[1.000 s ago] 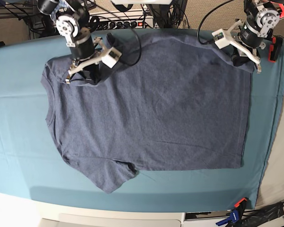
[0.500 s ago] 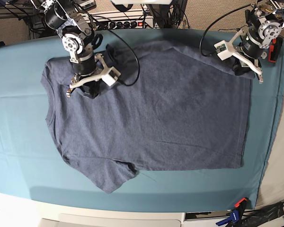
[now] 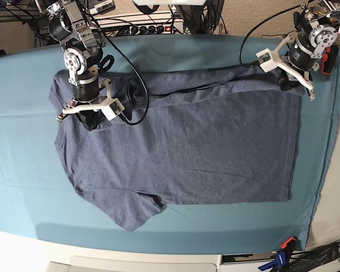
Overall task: Fold the T-shirt properly
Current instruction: 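Release, then regrasp the shirt's shoulder edge with both grippers, then lift the shoulder edge and pull it back toward the robot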
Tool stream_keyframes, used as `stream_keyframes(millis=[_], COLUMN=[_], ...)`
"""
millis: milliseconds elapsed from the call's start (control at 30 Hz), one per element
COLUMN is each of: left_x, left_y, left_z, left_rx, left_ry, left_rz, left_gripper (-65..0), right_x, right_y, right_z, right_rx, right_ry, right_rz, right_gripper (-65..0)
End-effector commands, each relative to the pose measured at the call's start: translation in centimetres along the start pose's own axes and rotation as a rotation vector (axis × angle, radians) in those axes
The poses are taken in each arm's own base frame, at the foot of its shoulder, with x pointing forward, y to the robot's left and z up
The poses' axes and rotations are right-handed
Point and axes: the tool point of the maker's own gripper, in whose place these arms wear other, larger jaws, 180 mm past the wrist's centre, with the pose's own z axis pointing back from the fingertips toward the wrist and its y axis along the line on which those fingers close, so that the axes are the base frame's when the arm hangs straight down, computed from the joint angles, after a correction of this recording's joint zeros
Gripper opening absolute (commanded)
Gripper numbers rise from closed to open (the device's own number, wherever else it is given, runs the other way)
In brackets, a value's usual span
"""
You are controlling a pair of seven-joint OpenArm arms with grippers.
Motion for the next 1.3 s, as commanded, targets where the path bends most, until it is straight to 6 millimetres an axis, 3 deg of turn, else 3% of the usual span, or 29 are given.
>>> stream_keyframes(millis=[0,467,700,1167,1267], left_x=[0.1,-1.4,-1.3,-0.9,-0.9], left_y=[1.3,2.8,2.2,3.4,3.4], left_z=[0.0,-1.8,-1.8,-2.1,-2.1], left_rx=[0.039,0.049,0.018,0.043,0.044], left_ry=[-0.012,0.015,0.005,-0.008,-0.008], left_rz=[-0.018,-0.009,-0.001,0.007,0.006], left_gripper=[-65.0,-65.0,-65.0,-63.0,-49.6], right_x=[0.6,1.9,1.9,1.9,2.1], right_y=[-1.3,-1.8,-2.1,-2.1,-1.9], right_z=[0.0,-0.6,-0.8,-0.8,-0.8], right_rx=[-0.040,-0.027,-0.030,-0.027,-0.018], right_ry=[-0.031,-0.083,-0.079,-0.078,-0.090], right_rz=[0.005,-0.005,-0.019,-0.028,-0.047], right_gripper=[-65.0,-65.0,-65.0,-65.0,-44.1])
